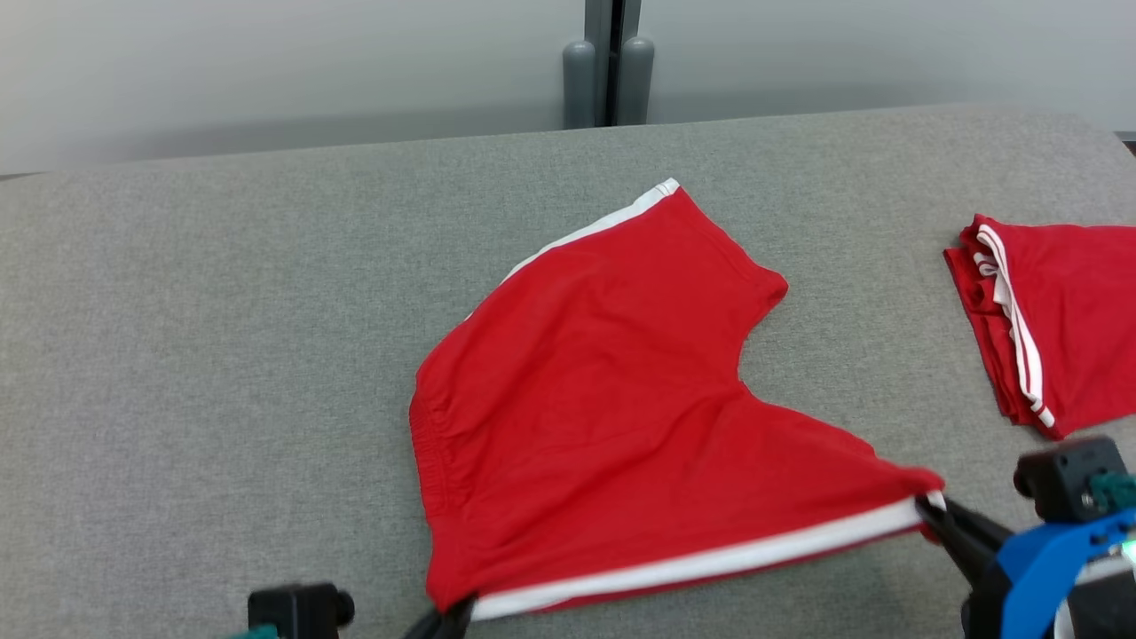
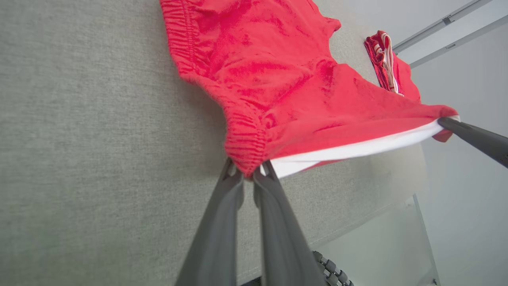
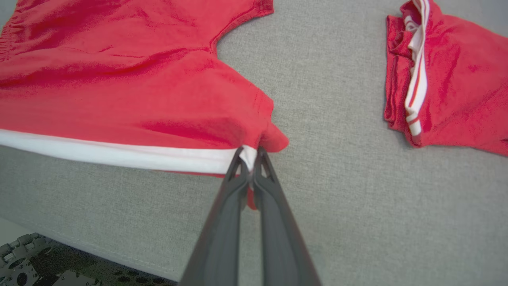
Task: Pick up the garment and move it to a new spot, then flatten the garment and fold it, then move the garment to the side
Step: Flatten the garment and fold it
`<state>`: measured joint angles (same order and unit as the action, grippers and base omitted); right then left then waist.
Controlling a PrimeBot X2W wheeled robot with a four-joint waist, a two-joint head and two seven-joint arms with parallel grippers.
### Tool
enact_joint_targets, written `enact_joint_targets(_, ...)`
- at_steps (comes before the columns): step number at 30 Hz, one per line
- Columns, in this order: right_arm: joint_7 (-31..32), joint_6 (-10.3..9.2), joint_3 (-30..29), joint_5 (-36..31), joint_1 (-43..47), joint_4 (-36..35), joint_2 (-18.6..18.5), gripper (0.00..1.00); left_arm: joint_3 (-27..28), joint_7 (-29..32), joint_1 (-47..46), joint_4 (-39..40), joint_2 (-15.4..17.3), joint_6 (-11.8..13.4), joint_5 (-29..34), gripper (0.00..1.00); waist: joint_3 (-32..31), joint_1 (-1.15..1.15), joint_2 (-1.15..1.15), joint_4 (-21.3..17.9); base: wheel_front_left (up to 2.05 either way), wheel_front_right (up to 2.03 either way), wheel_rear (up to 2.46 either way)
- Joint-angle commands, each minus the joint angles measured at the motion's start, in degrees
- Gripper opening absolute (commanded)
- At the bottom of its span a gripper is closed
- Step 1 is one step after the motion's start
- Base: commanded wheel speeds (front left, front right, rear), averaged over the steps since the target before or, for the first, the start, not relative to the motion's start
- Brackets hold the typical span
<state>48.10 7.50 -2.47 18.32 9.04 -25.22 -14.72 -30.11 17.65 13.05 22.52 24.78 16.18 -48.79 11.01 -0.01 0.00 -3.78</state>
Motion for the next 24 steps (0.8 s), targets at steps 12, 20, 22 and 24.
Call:
enact_joint_targets(12, -11.0, 0.0, 10.1, 1.9, -28.6, 19.6, -7.7, 0.0, 3.2, 1.2, -18.8, -9.4, -4.4, -2.9, -1.0, 0.0, 3.9, 0.01, 0.0, 3.3, 0.0, 0.0, 0.0)
enact_joint_targets(20, -17.8, 0.0, 19.5, 5.0, -48.1, 37.6, -7.7, 0.0, 3.9, 0.2, -29.4, -20.3, -8.2, -5.7, -1.4, 0.0, 9.5, 0.01, 0.0, 6.2, 0.0, 0.0, 0.0)
enact_joint_targets(22, -19.5, 0.0, 21.5, 5.5, -52.0, 41.4, -7.6, 0.0, 3.9, -0.3, -32.0, -22.8, -9.4, -6.1, -1.3, 0.0, 10.8, 0.01, 0.0, 7.1, 0.0, 0.0, 0.0)
enact_joint_targets(24, -20.8, 0.01, 23.4, 5.6, -55.1, 45.2, -7.4, 0.0, 4.0, -0.9, -34.1, -25.2, -10.7, -6.6, -1.6, 0.0, 11.7, 0.01, 0.0, 7.9, 0.0, 0.0, 0.0)
